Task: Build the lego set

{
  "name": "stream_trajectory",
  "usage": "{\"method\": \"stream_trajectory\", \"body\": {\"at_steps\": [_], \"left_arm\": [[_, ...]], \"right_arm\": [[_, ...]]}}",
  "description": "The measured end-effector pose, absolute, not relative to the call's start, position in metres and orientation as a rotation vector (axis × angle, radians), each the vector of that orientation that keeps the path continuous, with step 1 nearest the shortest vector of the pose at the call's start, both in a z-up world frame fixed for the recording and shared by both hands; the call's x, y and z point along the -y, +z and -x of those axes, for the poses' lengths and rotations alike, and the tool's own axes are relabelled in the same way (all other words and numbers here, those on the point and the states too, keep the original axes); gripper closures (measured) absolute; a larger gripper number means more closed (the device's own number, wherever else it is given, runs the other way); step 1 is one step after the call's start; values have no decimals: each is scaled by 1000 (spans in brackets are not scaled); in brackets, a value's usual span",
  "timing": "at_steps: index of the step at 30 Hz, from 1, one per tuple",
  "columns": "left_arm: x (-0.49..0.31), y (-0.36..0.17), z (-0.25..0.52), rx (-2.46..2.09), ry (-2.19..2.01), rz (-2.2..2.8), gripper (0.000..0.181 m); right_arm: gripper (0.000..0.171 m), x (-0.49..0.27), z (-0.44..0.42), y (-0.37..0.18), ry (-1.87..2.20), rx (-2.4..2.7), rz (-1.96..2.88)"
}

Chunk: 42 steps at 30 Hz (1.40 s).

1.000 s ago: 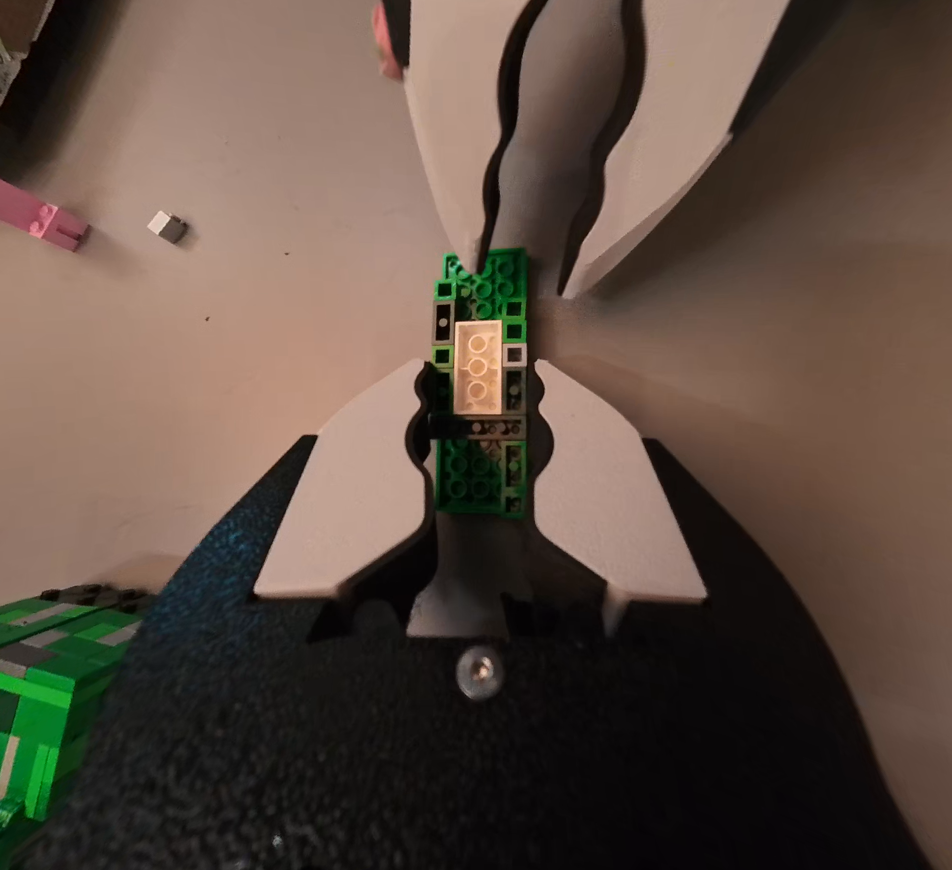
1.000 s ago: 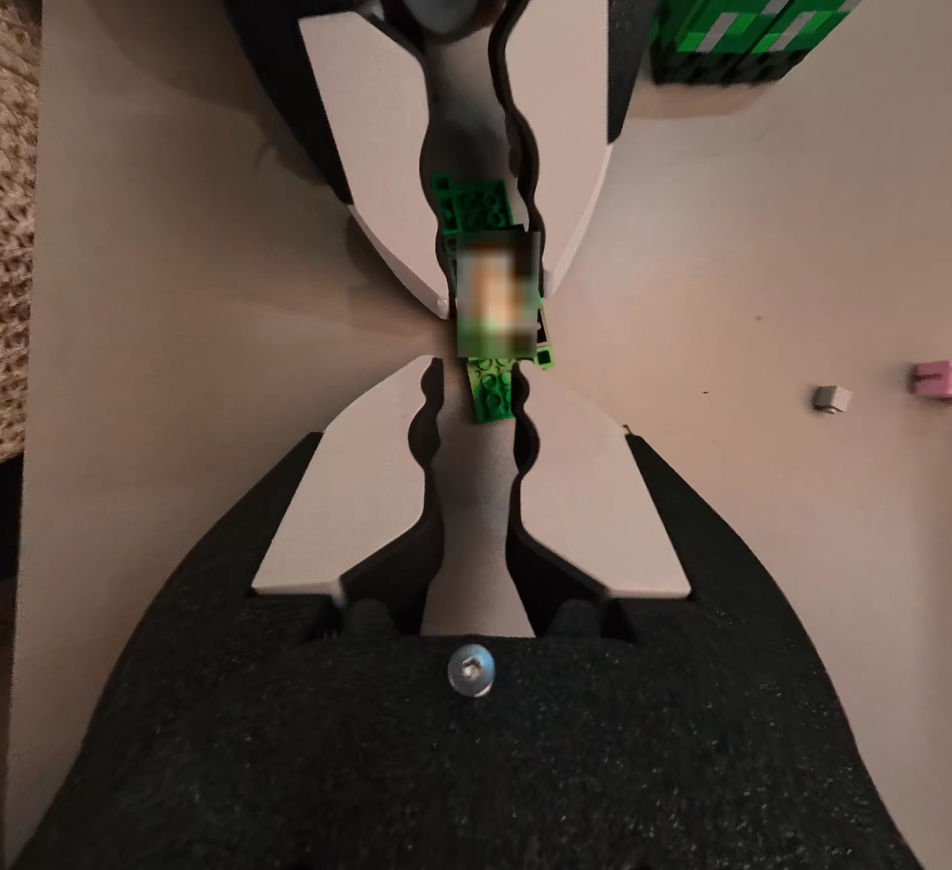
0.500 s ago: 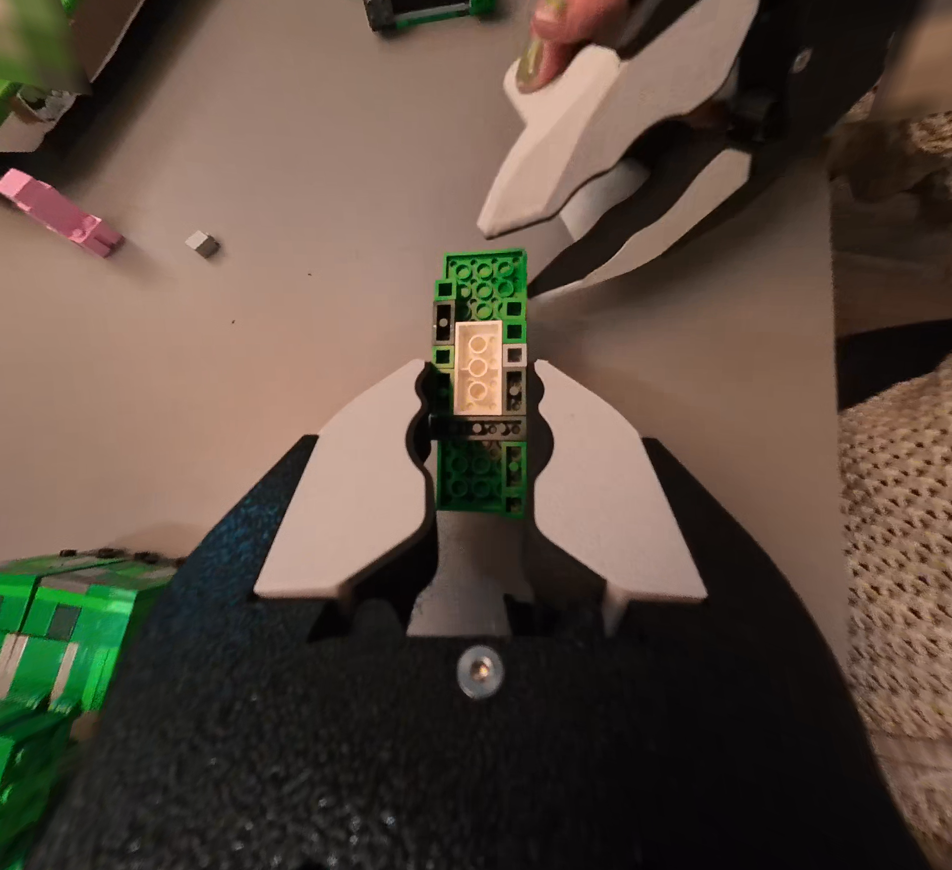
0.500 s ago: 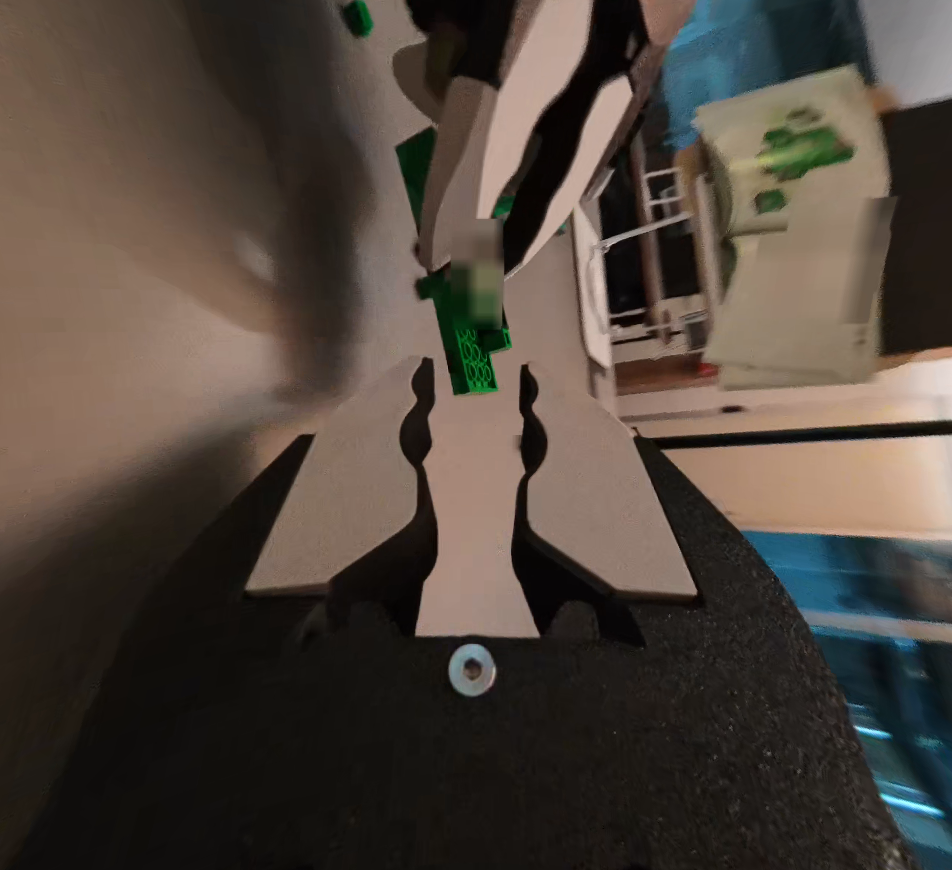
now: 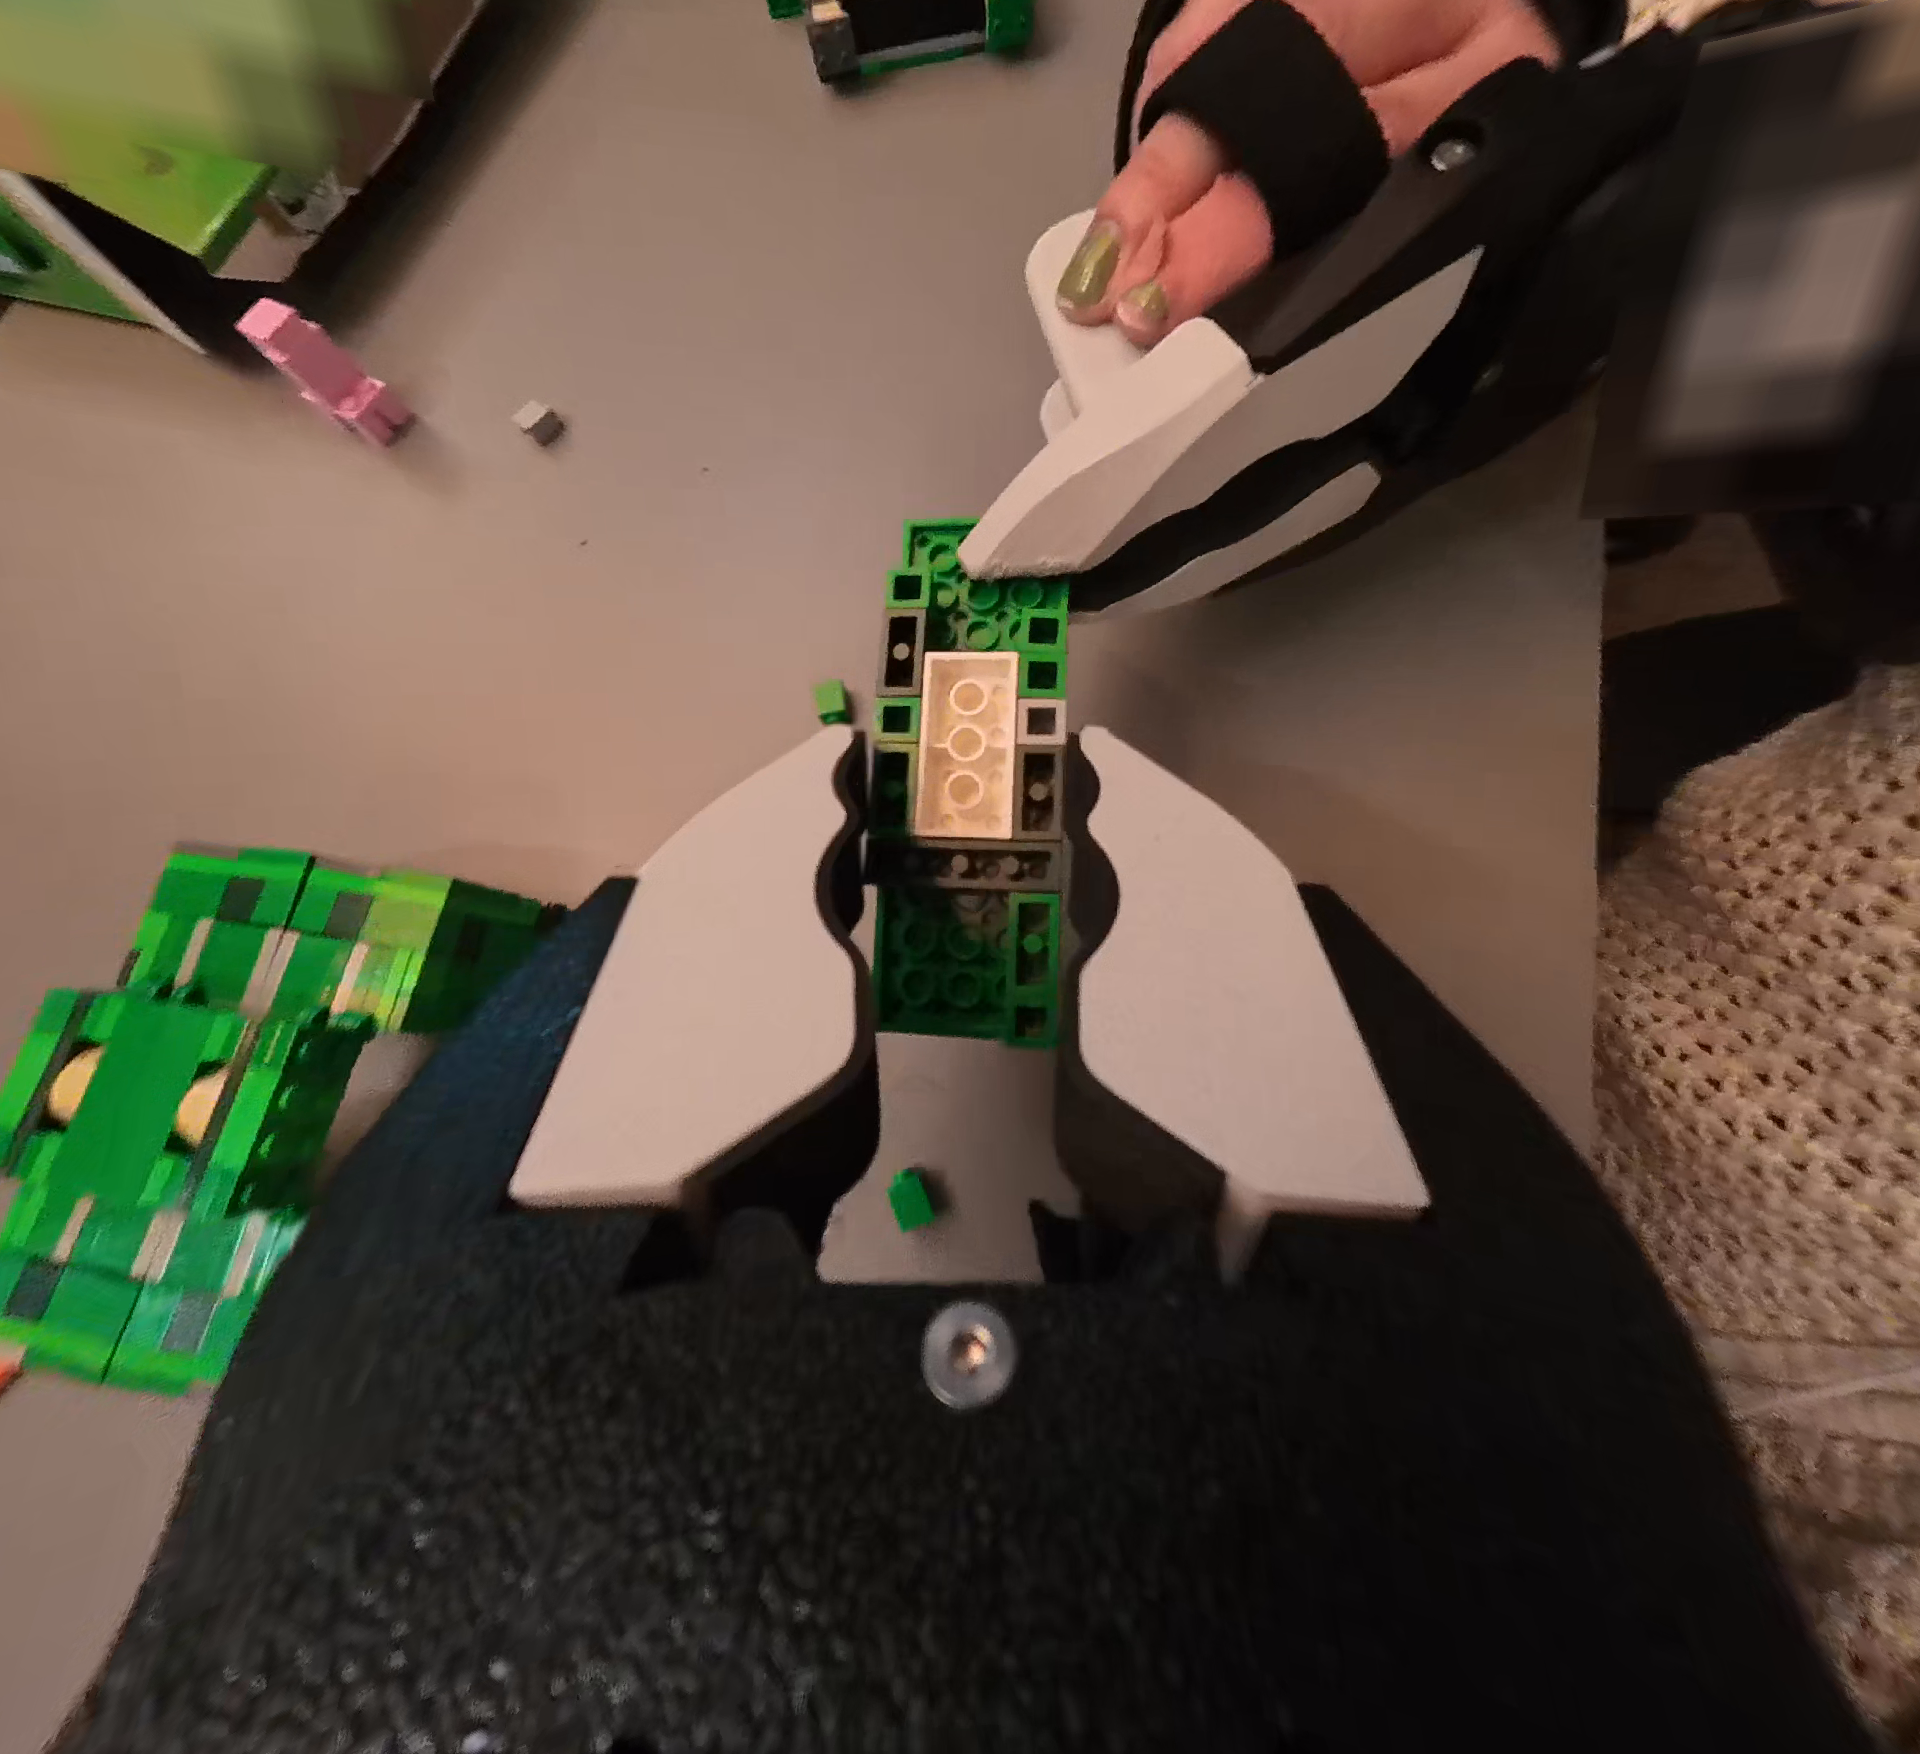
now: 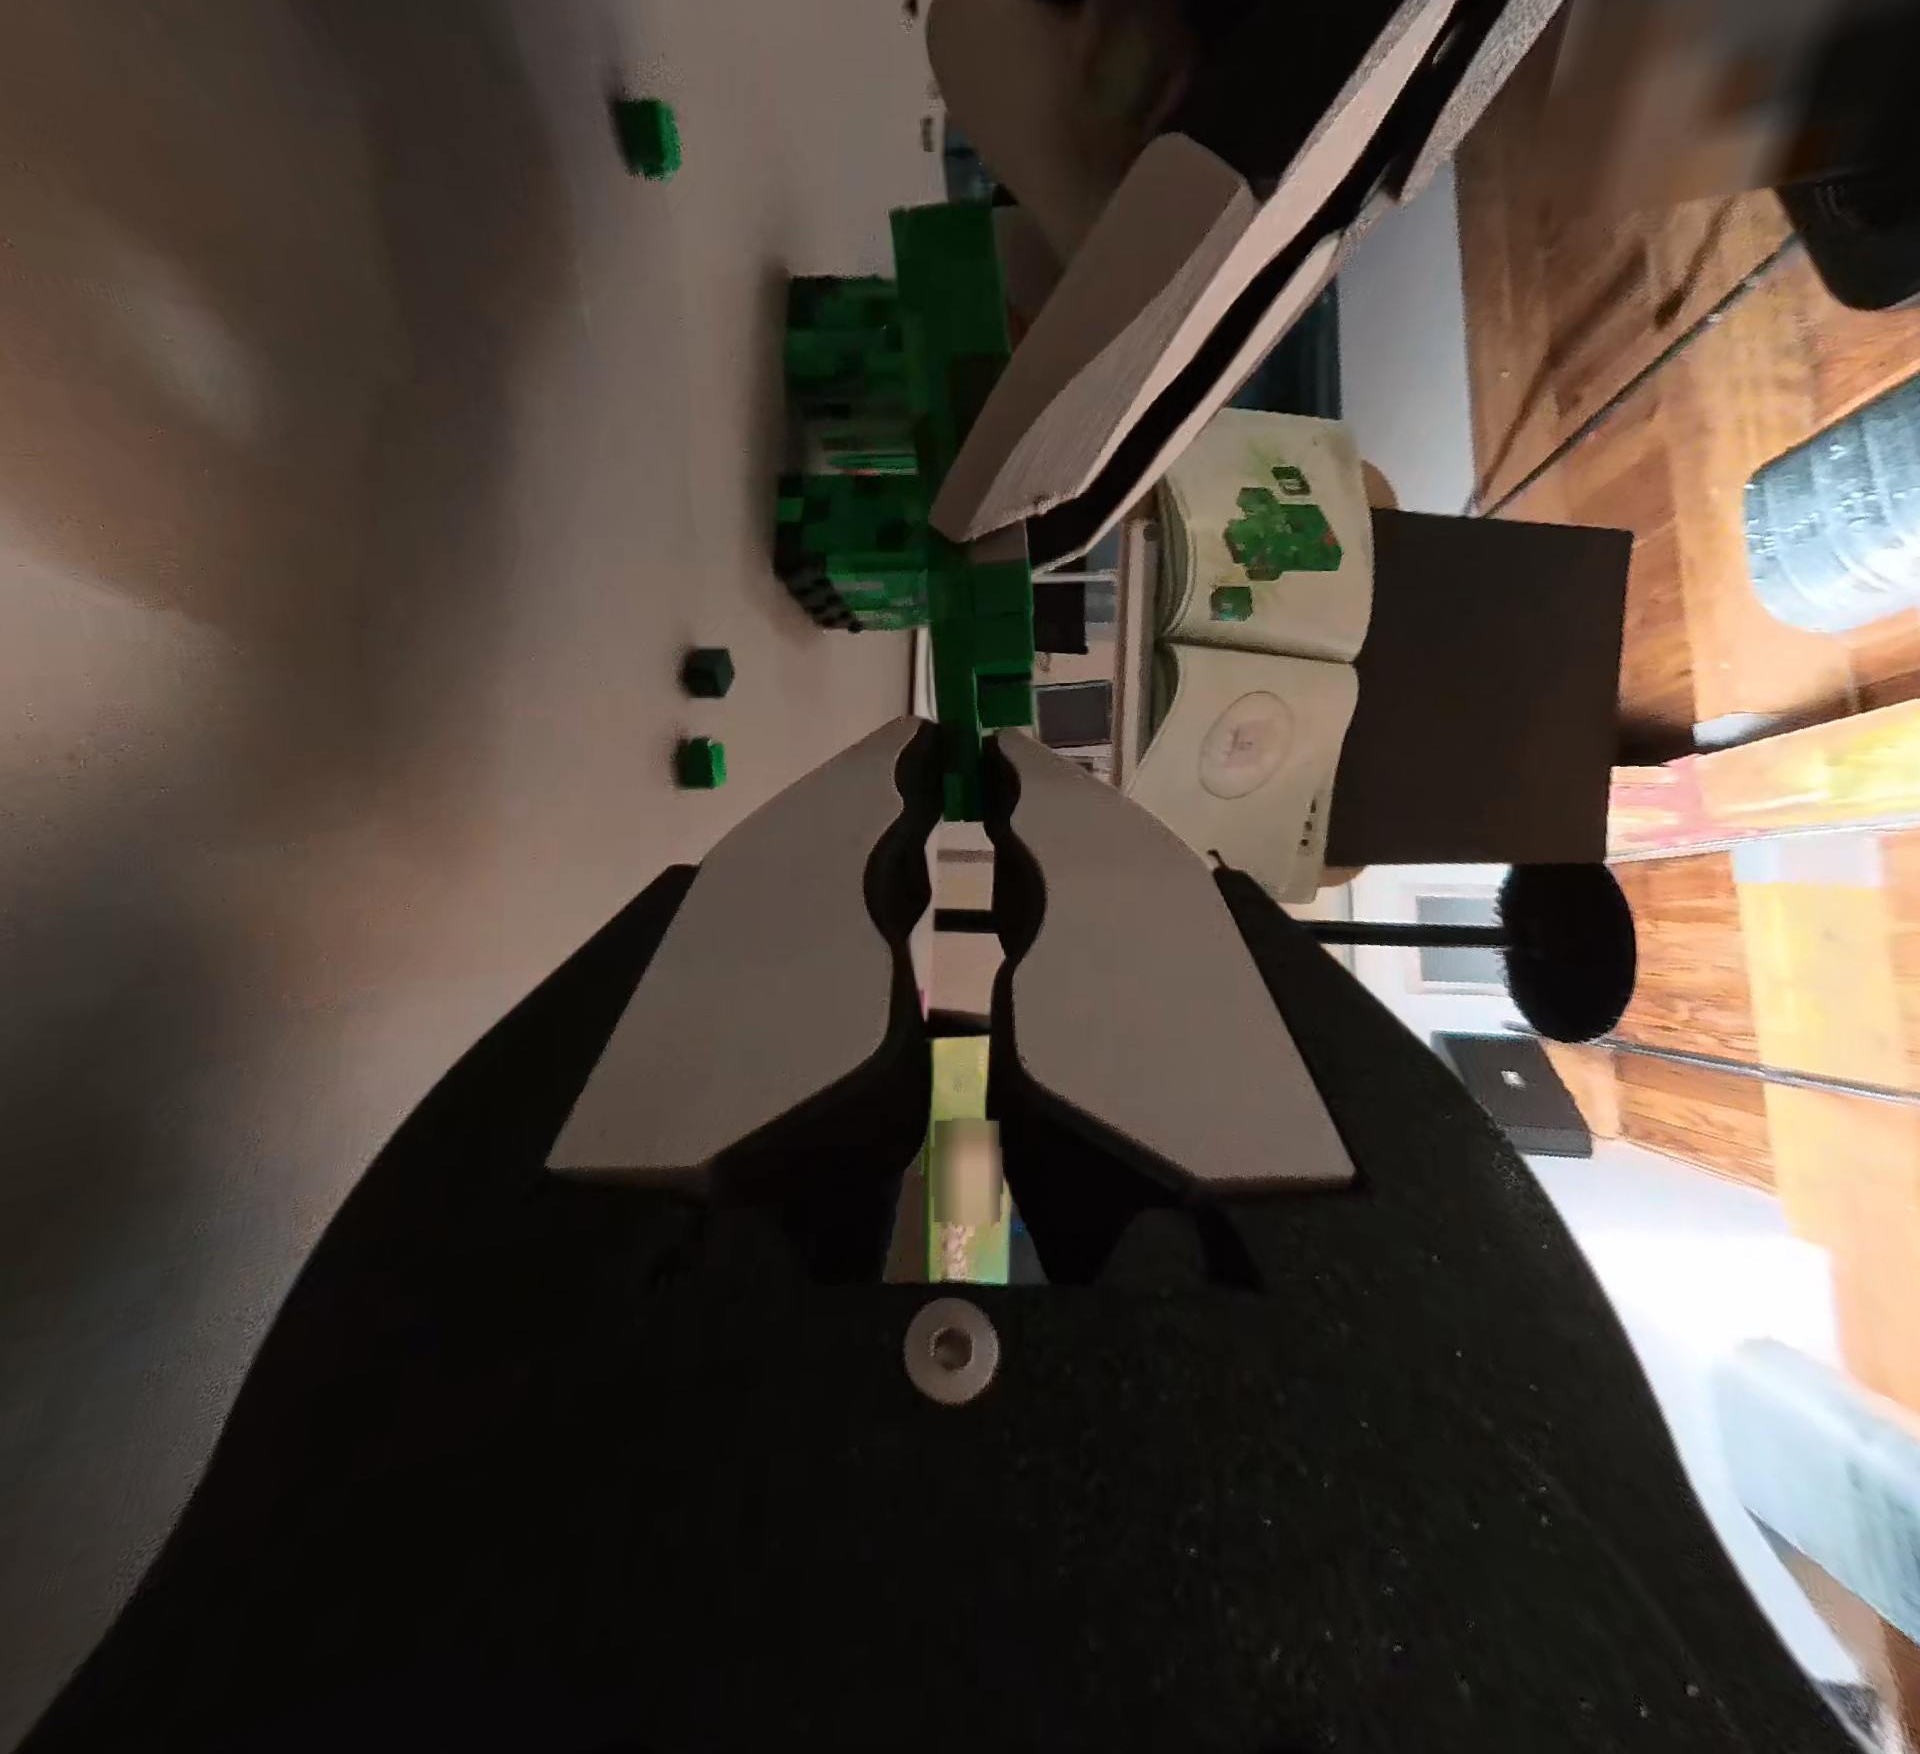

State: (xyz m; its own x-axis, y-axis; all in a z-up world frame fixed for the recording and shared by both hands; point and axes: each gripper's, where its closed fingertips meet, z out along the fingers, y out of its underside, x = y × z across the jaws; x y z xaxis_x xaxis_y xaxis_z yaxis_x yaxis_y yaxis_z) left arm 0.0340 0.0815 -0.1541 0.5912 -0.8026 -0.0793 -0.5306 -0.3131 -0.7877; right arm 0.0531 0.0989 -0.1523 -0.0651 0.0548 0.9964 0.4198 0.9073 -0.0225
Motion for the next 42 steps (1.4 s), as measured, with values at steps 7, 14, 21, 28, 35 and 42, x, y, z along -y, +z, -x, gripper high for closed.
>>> {"method": "stream_trajectory", "body": {"at_steps": [7,14,21,28,35,42], "left_arm": [[-61,-151,-3,-1027,-377,2008,123],[-38,-158,18,-932,-410,2003,145],[-16,-175,86,-779,-287,2089,145],[8,-193,131,-693,-267,2162,145],[15,-202,127,-815,-271,2198,145],[17,-201,137,-789,-255,2200,145]], "right_arm": [[165,-84,-31,-142,-287,1573,352],[164,-59,-5,-147,-214,1590,318],[143,-79,-10,-156,216,1619,740],[150,-76,-12,-177,849,1836,1298],[158,-37,35,-205,723,2316,1051],[158,-41,41,-207,526,2673,1050]]}}
